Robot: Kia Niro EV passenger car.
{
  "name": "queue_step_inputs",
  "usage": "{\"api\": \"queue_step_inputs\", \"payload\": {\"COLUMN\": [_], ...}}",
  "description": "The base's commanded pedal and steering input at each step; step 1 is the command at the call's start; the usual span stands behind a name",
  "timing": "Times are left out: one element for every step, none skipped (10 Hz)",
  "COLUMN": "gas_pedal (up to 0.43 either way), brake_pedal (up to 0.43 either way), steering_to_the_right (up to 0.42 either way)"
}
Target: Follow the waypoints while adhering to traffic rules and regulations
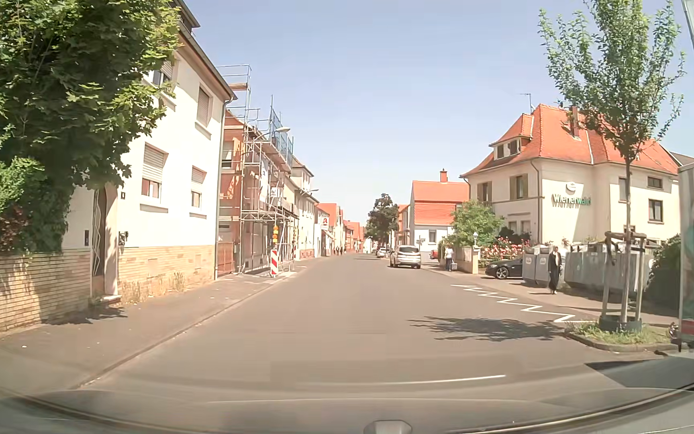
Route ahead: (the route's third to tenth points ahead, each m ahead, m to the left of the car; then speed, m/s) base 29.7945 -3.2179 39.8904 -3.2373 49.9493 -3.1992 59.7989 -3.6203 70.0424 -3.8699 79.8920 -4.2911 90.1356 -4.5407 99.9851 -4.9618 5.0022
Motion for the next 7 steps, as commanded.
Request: {"api": "queue_step_inputs", "payload": {"gas_pedal": [0.000, 0.000, 0.000, 0.000, 0.000, 0.000, 0.000], "brake_pedal": [0.000, 0.000, 0.000, 0.000, 0.006, 0.012, 0.018], "steering_to_the_right": [0.045, 0.055, 0.053, 0.053, 0.052, 0.047, 0.035]}}
